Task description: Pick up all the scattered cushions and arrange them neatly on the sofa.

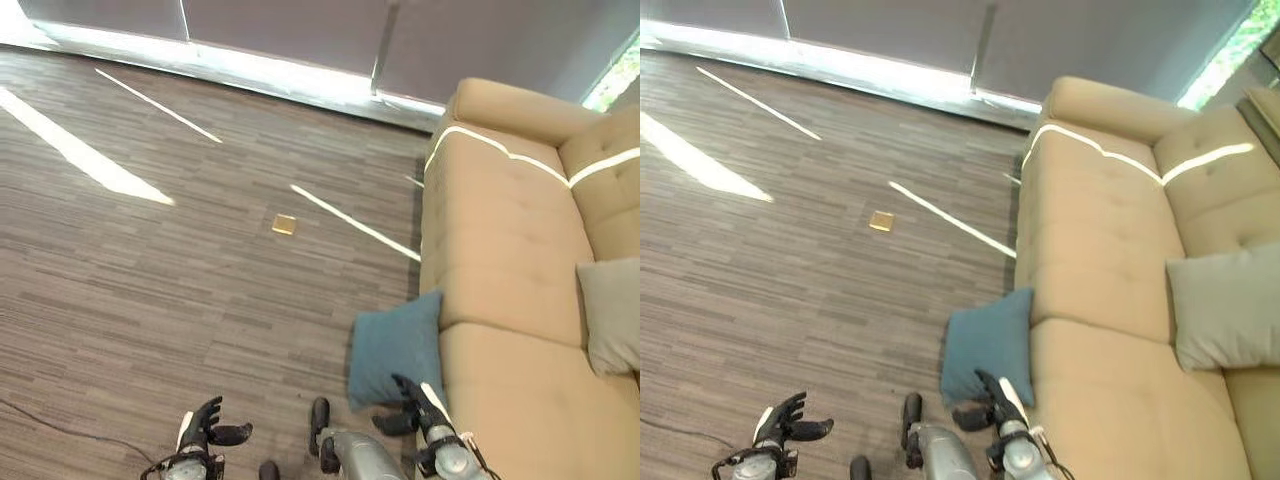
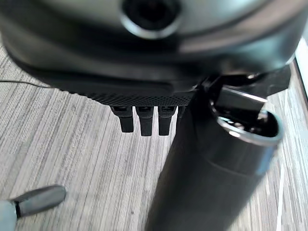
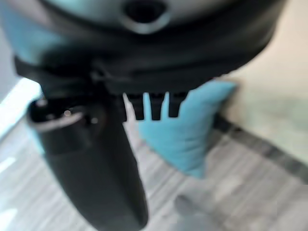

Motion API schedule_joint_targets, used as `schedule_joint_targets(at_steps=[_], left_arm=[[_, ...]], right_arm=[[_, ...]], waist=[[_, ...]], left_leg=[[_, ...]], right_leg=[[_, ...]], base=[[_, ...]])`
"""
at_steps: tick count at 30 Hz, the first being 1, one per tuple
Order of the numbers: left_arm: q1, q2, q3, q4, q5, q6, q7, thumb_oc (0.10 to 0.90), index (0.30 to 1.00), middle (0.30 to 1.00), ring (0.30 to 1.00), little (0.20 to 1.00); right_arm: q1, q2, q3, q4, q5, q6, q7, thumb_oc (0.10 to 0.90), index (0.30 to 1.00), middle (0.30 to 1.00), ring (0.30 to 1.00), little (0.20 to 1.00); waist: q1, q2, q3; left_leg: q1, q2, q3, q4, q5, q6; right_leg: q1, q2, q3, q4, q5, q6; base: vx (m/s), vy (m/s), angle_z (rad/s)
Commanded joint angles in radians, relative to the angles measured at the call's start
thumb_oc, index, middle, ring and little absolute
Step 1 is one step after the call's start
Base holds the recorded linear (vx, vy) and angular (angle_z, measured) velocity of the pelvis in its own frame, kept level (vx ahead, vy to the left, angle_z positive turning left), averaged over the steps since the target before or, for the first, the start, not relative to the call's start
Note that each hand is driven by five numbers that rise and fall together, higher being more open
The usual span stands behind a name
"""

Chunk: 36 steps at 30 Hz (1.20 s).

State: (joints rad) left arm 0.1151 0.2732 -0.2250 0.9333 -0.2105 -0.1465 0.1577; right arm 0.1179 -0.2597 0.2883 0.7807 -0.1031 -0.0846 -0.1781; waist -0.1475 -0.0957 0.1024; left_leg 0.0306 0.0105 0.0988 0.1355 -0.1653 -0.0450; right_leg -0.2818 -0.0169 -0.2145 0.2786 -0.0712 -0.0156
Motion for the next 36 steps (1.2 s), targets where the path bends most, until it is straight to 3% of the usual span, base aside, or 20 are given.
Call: schedule_joint_targets(at_steps=[1,4,5,6,7,8,11,13,14,18,20,23,24,25,27,29,30,31,34,36], left_arm=[[-0.073,0.023,0.047,-0.057,0.012,-0.049,0.002,0.8,0.9,0.9,0.9,0.9],[-0.081,0.026,0.047,-0.057,0.013,-0.042,0.002,0.8,0.9,0.9,0.9,0.9],[-0.084,0.027,0.04,-0.066,0.014,-0.038,-0.003,0.8,0.9,0.9,0.9,0.9],[-0.084,0.027,0.04,-0.066,0.014,-0.038,-0.003,0.8,0.9,0.9,0.9,0.9],[-0.084,0.031,0.035,-0.071,0.022,-0.036,-0.009,0.8,0.9,0.9,0.9,0.9],[-0.084,0.032,0.034,-0.072,0.022,-0.035,-0.009,0.8,0.9,0.9,0.9,0.9],[-0.087,0.036,0.035,-0.073,0.023,-0.035,-0.005,0.8,0.9,0.9,0.9,0.9],[-0.087,0.036,0.035,-0.073,0.023,-0.035,-0.005,0.8,0.9,0.9,0.9,0.9],[-0.085,0.03,0.035,-0.062,0.01,-0.042,-0.003,0.8,0.9,0.9,0.9,0.9],[-0.082,0.03,0.031,-0.04,0.021,-0.037,-0.004,0.8,0.9,0.9,0.9,0.9],[-0.101,0.054,0.035,-0.032,0.04,-0.036,0.001,0.8,0.9,0.9,0.9,0.9],[-0.104,0.058,0.039,-0.034,0.037,-0.035,0.003,0.8,0.9,0.9,0.9,0.9],[-0.104,0.071,0.055,-0.04,0.025,-0.041,0.013,0.8,0.9,0.9,0.9,0.9],[-0.104,0.07,0.061,-0.04,0.018,-0.043,0.017,0.8,0.9,0.9,0.9,0.9],[-0.097,0.066,0.067,-0.036,0.01,-0.043,0.017,0.8,0.9,0.9,0.9,0.9],[-0.097,0.066,0.067,-0.036,0.01,-0.043,0.017,0.8,0.9,0.9,0.9,0.9],[-0.101,0.062,0.069,-0.026,0.007,-0.042,0.019,0.8,0.9,0.9,0.9,0.9],[-0.089,0.059,0.077,-0.015,0.003,-0.046,0.01,0.8,0.9,0.9,0.9,0.9],[-0.086,0.052,0.066,-0.023,0.012,-0.043,0.001,0.8,0.9,0.9,0.9,0.9],[-0.083,0.048,0.055,-0.063,0.022,-0.044,-0.008,0.8,0.9,0.9,0.9,0.9]], right_arm=[[-0.078,-0.059,-0.008,-0.097,0.006,-0.054,-0.035,0.8,0.9,0.9,0.9,0.9],[-0.08,-0.065,-0.014,-0.092,0.018,-0.05,-0.033,0.8,0.9,0.9,0.9,0.9],[-0.086,-0.068,-0.02,-0.082,0.025,-0.046,-0.037,0.8,0.9,0.9,0.9,0.9],[-0.086,-0.068,-0.02,-0.082,0.025,-0.046,-0.037,0.8,0.9,0.9,0.9,0.9],[-0.088,-0.071,-0.025,-0.076,0.022,-0.043,-0.042,0.8,0.9,0.9,0.9,0.9],[-0.091,-0.07,-0.027,-0.071,0.021,-0.041,-0.044,0.8,0.9,0.9,0.9,0.9],[-0.095,-0.073,-0.027,-0.07,0.02,-0.039,-0.049,0.8,0.9,0.9,0.9,0.9],[-0.095,-0.073,-0.027,-0.07,0.02,-0.039,-0.049,0.8,0.9,0.9,0.9,0.9],[-0.103,-0.076,-0.025,-0.057,0.013,-0.038,-0.05,0.8,0.9,0.9,0.9,0.9],[-0.098,-0.065,-0.022,-0.047,0.004,-0.034,-0.045,0.8,0.9,0.9,0.9,0.9],[-0.13,-0.042,0.01,-0.049,-0.015,-0.035,-0.032,0.8,0.9,0.9,0.9,0.9],[-0.136,-0.038,0.012,-0.052,-0.015,-0.033,-0.031,0.8,0.9,0.9,0.9,0.9],[-0.149,-0.029,0.022,-0.067,-0.025,-0.035,-0.028,0.8,0.9,0.9,0.9,0.9],[-0.152,-0.024,0.025,-0.067,-0.027,-0.035,-0.026,0.8,0.9,0.9,0.9,0.9],[-0.153,-0.02,0.03,-0.066,-0.032,-0.034,-0.024,0.8,0.9,0.9,0.9,0.9],[-0.153,-0.021,0.03,-0.067,-0.032,-0.033,-0.024,0.8,0.9,0.9,0.9,0.9],[-0.161,-0.023,0.035,-0.057,-0.036,-0.034,-0.025,0.8,0.9,0.9,0.9,0.9],[-0.157,-0.027,0.028,-0.046,-0.03,-0.032,-0.023,0.8,0.9,0.9,0.9,0.9],[-0.141,-0.03,0.019,-0.063,-0.021,-0.033,-0.024,0.8,0.9,0.9,0.9,0.9],[-0.115,-0.056,-0.005,-0.075,-0.014,-0.032,-0.034,0.8,0.9,0.9,0.9,0.9]], waist=[[-0.016,-0.005,0.002],[-0.007,-0.029,0.002],[0.014,-0.045,0.009],[0.013,-0.045,0.008],[0.022,-0.055,0.012],[0.03,-0.056,0.018],[0.056,-0.038,0.031],[0.056,-0.038,0.032],[0.072,-0.02,0.035],[0.073,-0.022,0.015],[0.081,-0.037,0.009],[0.082,-0.035,0.007],[0.085,-0.022,0.028],[0.092,-0.017,0.03],[0.096,-0.013,0.024],[0.096,-0.013,0.026],[0.095,-0.018,0.025],[0.097,-0.027,0.021],[0.087,-0.04,0.013],[0.078,-0.055,0.02]], left_leg=[[0.018,-0.025,0.012,0.362,0.153,-0.105],[-0.053,0.0,0.052,0.438,0.134,-0.077],[-0.126,0.022,0.066,0.429,0.065,-0.035],[-0.126,0.022,0.066,0.428,0.066,-0.035],[-0.164,0.029,0.05,0.328,0.012,-0.008],[-0.179,0.035,0.033,0.238,0.025,-0.008],[-0.226,0.031,-0.071,0.011,0.167,-0.031],[-0.224,0.031,-0.071,0.009,0.167,-0.031],[-0.237,0.022,-0.154,-0.08,0.21,-0.039],[-0.198,0.017,-0.139,-0.076,0.199,-0.026],[-0.147,-0.002,-0.066,-0.096,0.164,0.021],[-0.143,-0.002,-0.057,-0.103,0.164,0.026],[-0.102,0.011,-0.018,-0.126,0.155,0.039],[-0.079,0.011,0.002,-0.14,0.148,0.04],[-0.054,0.011,0.028,-0.156,0.138,0.038],[-0.05,0.01,0.027,-0.158,0.138,0.038],[-0.03,0.001,0.05,-0.155,0.118,0.037],[-0.033,-0.007,0.056,-0.128,0.105,0.038],[-0.035,-0.016,0.062,-0.097,0.088,0.031],[-0.085,0.002,0.074,0.094,0.071,-0.014]], right_leg=[[0.172,0.036,0.052,-0.258,0.144,0.086],[0.2,0.026,0.08,-0.267,0.121,0.073],[0.233,0.017,0.118,-0.275,0.104,0.077],[0.232,0.017,0.118,-0.275,0.104,0.077],[0.255,0.009,0.147,-0.281,0.085,0.09],[0.267,0.006,0.161,-0.28,0.074,0.094],[0.3,0.031,0.213,-0.28,0.049,0.091],[0.302,0.031,0.213,-0.28,0.049,0.091],[0.326,0.054,0.277,-0.262,0.022,0.089],[0.329,0.035,0.304,-0.229,0.006,0.1],[0.28,-0.001,0.344,-0.083,0.055,0.153],[0.253,-0.003,0.342,-0.044,0.082,0.164],[0.192,-0.029,0.267,0.071,0.109,0.182],[0.181,-0.054,0.203,0.08,0.103,0.179],[0.162,-0.067,0.106,0.04,0.088,0.166],[0.164,-0.067,0.105,0.041,0.086,0.166],[0.148,-0.058,0.03,-0.044,0.074,0.16],[0.172,-0.048,0.014,-0.099,0.063,0.159],[0.215,-0.018,0.071,-0.167,0.045,0.141],[0.259,-0.018,0.096,-0.237,0.06,0.112]], base=[[0.37,-0.058,0.23],[0.25,-0.019,-0.4],[0.23,0.015,-0.89],[0.34,0.066,-1.0],[0.25,0.085,-0.63],[0.33,0.129,-0.54],[0.21,0.126,-0.3],[0.15,0.129,-0.54],[0.29,0.278,-0.56],[0.25,0.286,-0.92],[0.22,0.386,-0.24],[0.05,0.121,-0.8],[0.1,0.252,-0.26],[0.13,0.279,-0.39],[0.1,0.122,-1.12],[0.08,0.044,-0.54],[0.16,0.046,-0.11],[0.19,0.025,-0.42],[0.12,-0.029,-0.36],[0.08,-0.04,0.27]])
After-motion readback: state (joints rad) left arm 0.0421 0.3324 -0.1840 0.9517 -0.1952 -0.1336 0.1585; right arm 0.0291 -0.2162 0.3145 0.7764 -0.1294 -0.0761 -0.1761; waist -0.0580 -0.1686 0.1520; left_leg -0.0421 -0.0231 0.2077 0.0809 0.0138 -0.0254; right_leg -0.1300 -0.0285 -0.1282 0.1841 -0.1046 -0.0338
